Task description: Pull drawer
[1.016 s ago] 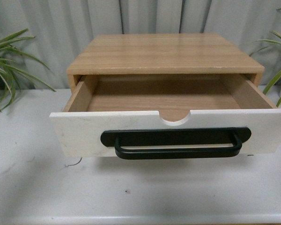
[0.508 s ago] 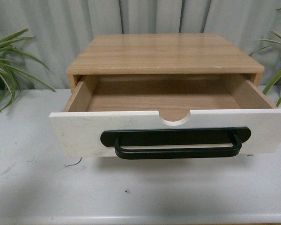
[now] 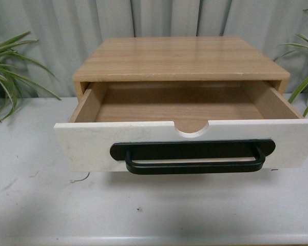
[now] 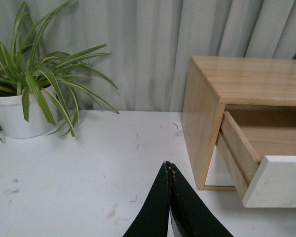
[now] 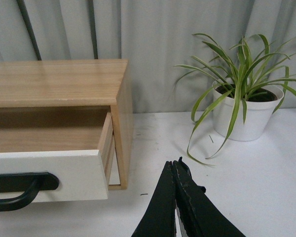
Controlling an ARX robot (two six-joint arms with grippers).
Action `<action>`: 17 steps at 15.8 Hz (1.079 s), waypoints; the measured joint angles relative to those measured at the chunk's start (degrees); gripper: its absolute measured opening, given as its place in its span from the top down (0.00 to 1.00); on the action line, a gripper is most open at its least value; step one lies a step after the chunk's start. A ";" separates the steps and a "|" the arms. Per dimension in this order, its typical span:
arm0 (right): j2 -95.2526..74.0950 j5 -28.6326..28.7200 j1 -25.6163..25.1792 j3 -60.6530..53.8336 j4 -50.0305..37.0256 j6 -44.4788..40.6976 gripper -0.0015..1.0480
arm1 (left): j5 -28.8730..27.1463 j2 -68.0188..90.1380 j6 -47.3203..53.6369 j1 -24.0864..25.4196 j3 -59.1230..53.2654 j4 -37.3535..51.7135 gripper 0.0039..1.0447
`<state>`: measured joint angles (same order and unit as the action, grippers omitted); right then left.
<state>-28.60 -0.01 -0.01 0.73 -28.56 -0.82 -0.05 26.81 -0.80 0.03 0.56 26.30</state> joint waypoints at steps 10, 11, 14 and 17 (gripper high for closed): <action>16.50 0.00 0.00 -0.02 16.24 0.00 0.98 | 0.02 -15.61 0.02 0.00 0.00 -15.06 0.99; 17.31 0.00 0.00 -0.02 17.25 0.00 0.98 | 0.02 -16.52 0.00 0.00 0.00 -16.04 0.99; 25.66 -0.02 0.00 0.02 28.74 -0.02 0.98 | 0.15 -26.27 0.02 0.00 0.15 -25.40 0.99; 28.37 0.00 0.00 0.00 28.79 -0.02 0.98 | 0.02 -26.29 0.02 -0.04 0.04 -26.51 0.99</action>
<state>-0.23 -0.01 -0.01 0.73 0.23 -0.84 -0.03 0.51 -0.78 -0.01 0.60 -0.21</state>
